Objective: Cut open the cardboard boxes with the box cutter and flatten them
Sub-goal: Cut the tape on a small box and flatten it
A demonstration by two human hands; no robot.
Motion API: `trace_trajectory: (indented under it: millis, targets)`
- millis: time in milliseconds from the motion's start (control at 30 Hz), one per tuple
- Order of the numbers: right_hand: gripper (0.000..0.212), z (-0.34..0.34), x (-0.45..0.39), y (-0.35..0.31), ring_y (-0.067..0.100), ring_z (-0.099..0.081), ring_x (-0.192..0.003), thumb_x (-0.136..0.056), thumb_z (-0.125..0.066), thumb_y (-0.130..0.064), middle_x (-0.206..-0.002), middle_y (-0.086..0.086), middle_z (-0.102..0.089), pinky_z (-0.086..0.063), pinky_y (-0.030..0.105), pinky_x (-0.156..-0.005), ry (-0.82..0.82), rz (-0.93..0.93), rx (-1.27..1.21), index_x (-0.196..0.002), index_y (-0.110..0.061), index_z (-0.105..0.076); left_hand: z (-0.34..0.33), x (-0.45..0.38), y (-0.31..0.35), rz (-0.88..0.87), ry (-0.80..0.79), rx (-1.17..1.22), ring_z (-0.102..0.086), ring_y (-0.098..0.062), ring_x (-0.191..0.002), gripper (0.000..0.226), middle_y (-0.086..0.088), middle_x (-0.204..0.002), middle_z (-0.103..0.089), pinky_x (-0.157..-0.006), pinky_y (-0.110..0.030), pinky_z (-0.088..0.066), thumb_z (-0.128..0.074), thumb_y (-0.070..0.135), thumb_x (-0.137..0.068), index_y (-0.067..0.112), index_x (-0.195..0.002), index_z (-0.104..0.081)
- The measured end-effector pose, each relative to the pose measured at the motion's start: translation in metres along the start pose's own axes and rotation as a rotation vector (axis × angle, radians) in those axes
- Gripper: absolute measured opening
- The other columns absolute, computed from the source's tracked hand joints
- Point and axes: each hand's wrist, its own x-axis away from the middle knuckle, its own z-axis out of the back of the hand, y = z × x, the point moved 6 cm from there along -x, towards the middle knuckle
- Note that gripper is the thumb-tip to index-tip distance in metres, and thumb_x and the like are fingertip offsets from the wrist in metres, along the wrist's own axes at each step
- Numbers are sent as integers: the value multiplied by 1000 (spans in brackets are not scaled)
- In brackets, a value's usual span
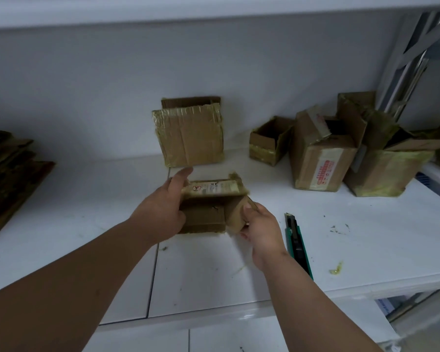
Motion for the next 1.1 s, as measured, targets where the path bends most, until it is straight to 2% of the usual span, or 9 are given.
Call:
trace_trajectory:
  millis: [67,267,400,467,567,800,867,967,1100]
  targets:
    - [27,1,2,5,28,-69,-100,-103,-43,-12,-95,6,-75,-54,38,-91,-26,-61,-71,-98,-22,-68,-4,4,-3,1,-22,36,-54,-12,-98,97,9,-140,-46,-70,-19,-43,-57,2,-82,41,-152,-1]
    - [33,4,15,9,39,-67,-102,-98,-38,-24,-104,22,-72,-50,51,-98,-122,-218,-371,-106,-7,-65,-7,19,-8,-109,-59,-94,-41,-17,-129,62,-1,-145,-47,-105,-29,-41,-44,2,-93,36,-145,-43]
    - [45,2,22,7,33,-71,-101,-98,-47,-52,-103,15,-75,-51,50,-99,-191,-254,-208,-113,-15,-68,-13,29,-8,-123,-150,-191,-47,-14,-125,51,8,-148,-43,-97,-16,-37,-37,18,-104,44,-148,-34]
    - [28,0,24,6,32,-72,-95,-99,-57,-32,-101,13,-75,-56,47,-91,-160,-244,-91,-117,-12,-64,-18,34,-9,-94,-202,-158,-51,-11,-116,42,10,-143,-47,-89,-13,-37,-34,30,-106,50,-144,-36]
    - [21,4,26,7,32,-72,-94,-97,-50,1,-104,15,-72,-59,45,-85,-113,-222,17,-114,-7,-57,-26,38,-5,-65,-333,-157,-45,-13,-129,46,10,-151,-41,-106,-20,-35,-41,26,-103,47,-144,-38]
    - [43,5,40,5,27,-69,-95,-94,-48,12,-99,2,-66,-60,45,-80,-170,-185,-11,-114,-23,-34,-23,38,2,39,-282,58,-49,-8,-110,40,6,-144,-45,-88,-16,-39,-49,31,-100,38,-139,-51]
    - [44,6,42,3,25,-69,-93,-94,-51,7,-97,-3,-63,-61,43,-79,-166,-153,131,-115,-26,-32,-29,39,-2,41,-253,-44,-42,-12,-122,50,5,-147,-39,-100,-21,-38,-53,41,-97,32,-145,-43]
    - [40,12,40,-3,21,-61,-91,-90,-54,-6,-102,-2,-52,-58,34,-75,-89,34,780,-123,-22,-39,-54,44,-8,22,-329,-243,-13,-26,-146,69,0,-161,-18,-119,-42,-23,-49,57,-94,30,-153,-27]
    - [68,5,39,-12,29,-34,-129,-80,-63,-26,-140,6,-29,-30,40,-112,-25,374,1433,-142,-26,-36,-71,46,-15,55,-387,-163,2,-20,-151,73,4,-165,-2,-122,-46,-9,-46,57,-95,27,-155,-17]
